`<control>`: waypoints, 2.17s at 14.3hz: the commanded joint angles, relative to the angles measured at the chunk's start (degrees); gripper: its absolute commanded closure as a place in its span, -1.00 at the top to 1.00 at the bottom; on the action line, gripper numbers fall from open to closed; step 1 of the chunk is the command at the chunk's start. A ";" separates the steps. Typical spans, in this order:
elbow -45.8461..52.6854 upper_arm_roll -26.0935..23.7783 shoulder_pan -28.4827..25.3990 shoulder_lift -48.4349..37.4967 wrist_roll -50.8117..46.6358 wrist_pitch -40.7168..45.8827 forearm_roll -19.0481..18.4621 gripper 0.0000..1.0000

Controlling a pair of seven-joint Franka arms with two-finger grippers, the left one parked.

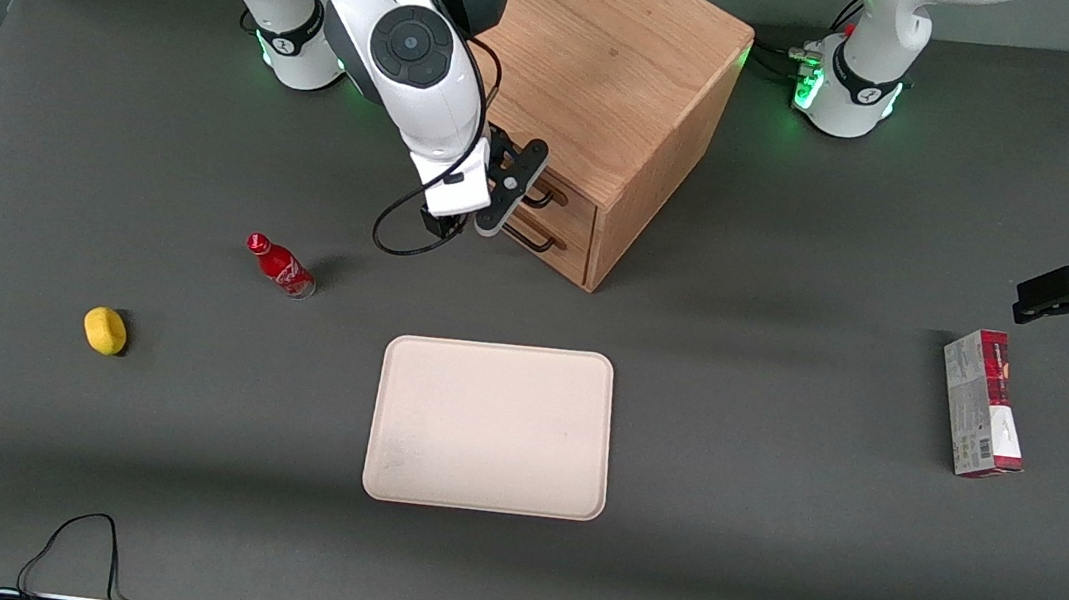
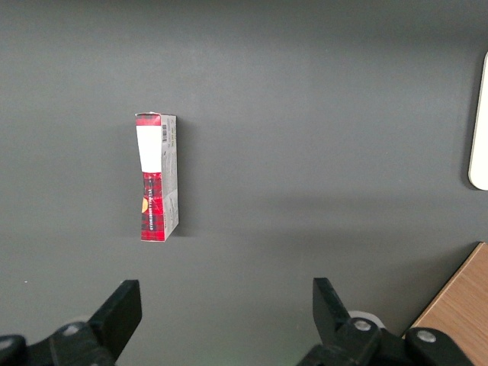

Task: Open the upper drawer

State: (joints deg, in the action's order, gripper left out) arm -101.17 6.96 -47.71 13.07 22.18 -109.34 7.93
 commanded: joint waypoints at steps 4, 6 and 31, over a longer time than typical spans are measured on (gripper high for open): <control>-0.52 0.34 -0.37 0.03 1.47 -0.97 0.68 1.00; -0.43 0.34 -0.46 -0.23 1.55 -0.79 0.77 1.00; -0.87 0.43 -0.19 0.74 12.63 -4.57 2.88 1.00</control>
State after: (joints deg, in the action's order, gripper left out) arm -101.39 7.24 -47.48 14.28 33.00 -112.66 9.39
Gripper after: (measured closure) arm 0.000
